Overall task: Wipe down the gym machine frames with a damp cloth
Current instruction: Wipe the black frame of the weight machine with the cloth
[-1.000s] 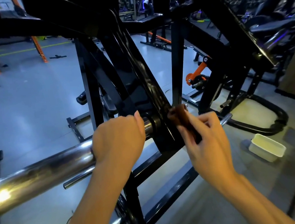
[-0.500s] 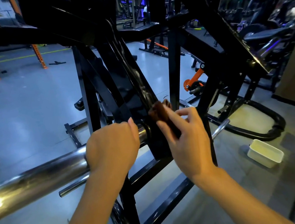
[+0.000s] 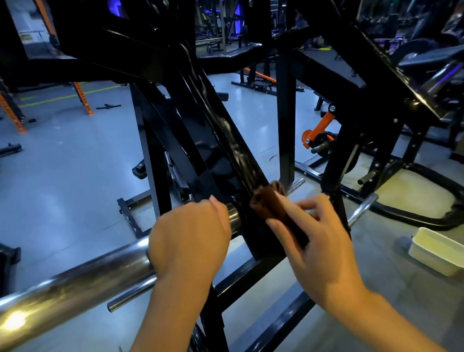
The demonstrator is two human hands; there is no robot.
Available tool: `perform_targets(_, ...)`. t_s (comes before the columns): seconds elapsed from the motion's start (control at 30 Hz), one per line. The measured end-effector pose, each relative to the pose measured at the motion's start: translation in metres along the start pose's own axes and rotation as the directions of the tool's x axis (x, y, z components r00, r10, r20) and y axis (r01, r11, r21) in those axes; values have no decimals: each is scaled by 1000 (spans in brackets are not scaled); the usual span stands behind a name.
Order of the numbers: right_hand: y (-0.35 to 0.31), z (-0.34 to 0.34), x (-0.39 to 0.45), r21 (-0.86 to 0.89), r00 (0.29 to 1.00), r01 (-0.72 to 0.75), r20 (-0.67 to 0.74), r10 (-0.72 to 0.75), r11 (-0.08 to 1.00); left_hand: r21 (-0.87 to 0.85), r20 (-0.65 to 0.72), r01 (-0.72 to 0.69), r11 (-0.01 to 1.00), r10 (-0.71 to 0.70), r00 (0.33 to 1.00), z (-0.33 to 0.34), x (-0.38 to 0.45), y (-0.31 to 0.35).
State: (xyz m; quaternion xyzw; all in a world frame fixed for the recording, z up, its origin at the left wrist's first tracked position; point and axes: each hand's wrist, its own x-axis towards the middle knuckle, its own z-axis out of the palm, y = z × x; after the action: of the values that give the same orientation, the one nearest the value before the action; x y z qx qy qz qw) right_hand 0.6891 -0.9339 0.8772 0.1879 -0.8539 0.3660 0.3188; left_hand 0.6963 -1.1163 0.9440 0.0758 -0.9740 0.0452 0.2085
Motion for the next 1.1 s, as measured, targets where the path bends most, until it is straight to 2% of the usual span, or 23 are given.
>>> perform_targets(0.13, 8, 1, 24, 110, 983, -172, -37, 178, 979, 1, -7, 23, 1000, -23, 1000, -1, 0, 2)
perform_targets(0.17, 4, 5, 32, 97, 983, -172, -51, 177, 980, -4, -5, 28, 1000, -28, 1000, -1, 0, 2)
perform_targets(0.23, -7, 11, 33, 34, 994, -83, -64, 85, 996, -6, 16, 31, 1000, -31, 999, 0, 0, 2)
perform_targets(0.33, -5, 4, 6, 3, 998, 59, 8, -59, 998, -3, 12, 37, 999, -37, 999, 1, 0, 2)
perform_targets(0.4, 3, -2, 5, -11, 997, 71, -2, -71, 997, 24, 10, 33, 999, -33, 999, 2, 1, 2)
perform_targets(0.53, -4, 15, 51, 8, 997, -42, -61, 43, 999, 11, 13, 19, 1000, -19, 1000, 3, 0, 1)
perform_targets(0.73, -6, 9, 27, -9, 993, 116, 5, -116, 993, 15, -2, 12, 1000, -12, 1000, 4, -1, 0)
perform_targets(0.77, -1, 6, 29, 4, 995, 99, 1, -99, 995, 26, -3, 11, 1000, -11, 1000, 4, -1, 0)
perform_targets(0.87, -4, 15, 60, 39, 996, -86, -36, 87, 996, 44, 2, -1, 999, 1, 1000, 2, -1, 1)
perform_targets(0.9, -12, 20, 69, 29, 995, -92, -48, 93, 995, 29, 11, 5, 1000, -5, 1000, 1, -1, 1)
perform_targets(0.97, -25, 26, 70, -13, 999, 13, -51, -14, 1000, -3, 13, 31, 1000, -31, 999, 0, -1, 1)
perform_targets(1.03, -25, 20, 51, -33, 994, 107, 10, -107, 994, -15, 18, 35, 999, -35, 999, 0, 0, 1)
perform_targets(1.1, -13, 11, 36, -37, 991, 131, 38, -129, 991, -3, 33, 13, 1000, -13, 999, 2, -1, 1)
